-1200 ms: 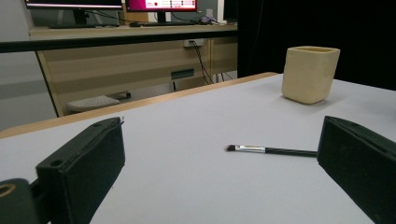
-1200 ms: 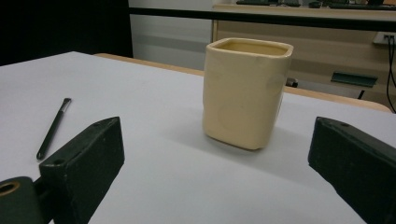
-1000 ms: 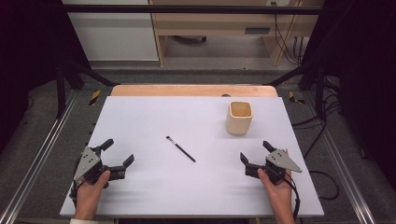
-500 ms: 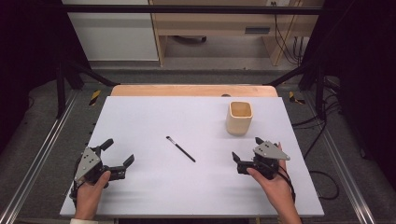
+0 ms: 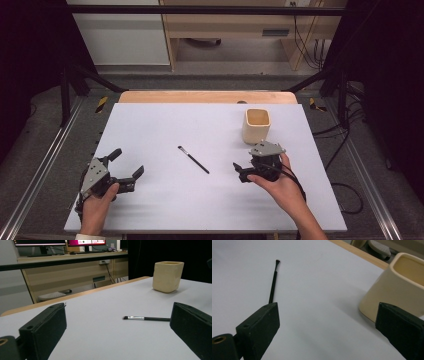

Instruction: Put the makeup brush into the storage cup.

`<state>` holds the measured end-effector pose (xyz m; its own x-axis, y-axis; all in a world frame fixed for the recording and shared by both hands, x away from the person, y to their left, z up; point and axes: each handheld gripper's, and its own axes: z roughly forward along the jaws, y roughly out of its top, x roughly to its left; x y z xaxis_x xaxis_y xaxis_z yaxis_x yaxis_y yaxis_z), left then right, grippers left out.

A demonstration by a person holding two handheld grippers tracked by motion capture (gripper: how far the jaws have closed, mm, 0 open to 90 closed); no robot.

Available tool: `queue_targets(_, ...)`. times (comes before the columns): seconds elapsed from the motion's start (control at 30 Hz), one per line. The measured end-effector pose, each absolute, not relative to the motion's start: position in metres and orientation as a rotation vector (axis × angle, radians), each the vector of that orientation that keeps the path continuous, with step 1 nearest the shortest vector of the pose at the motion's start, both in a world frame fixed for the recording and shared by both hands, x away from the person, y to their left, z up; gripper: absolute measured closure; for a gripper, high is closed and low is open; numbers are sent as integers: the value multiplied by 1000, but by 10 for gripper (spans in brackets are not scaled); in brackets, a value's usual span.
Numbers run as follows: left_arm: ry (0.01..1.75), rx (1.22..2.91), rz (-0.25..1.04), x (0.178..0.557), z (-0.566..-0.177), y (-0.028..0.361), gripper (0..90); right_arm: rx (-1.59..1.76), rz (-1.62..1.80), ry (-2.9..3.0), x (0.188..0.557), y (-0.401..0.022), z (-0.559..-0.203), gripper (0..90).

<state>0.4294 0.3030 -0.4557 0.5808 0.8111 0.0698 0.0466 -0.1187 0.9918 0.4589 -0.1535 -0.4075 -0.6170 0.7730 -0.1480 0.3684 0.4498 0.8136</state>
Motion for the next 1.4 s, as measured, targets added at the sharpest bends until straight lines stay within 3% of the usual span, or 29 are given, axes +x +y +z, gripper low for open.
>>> queue_targets(0.87,736,1575,761,429,-455,301,7,875,897,2431,490,-74,-420,60)
queue_targets(1.4,733,1579,760,429,-455,302,7,877,868,2505,498,-54,-431,61)
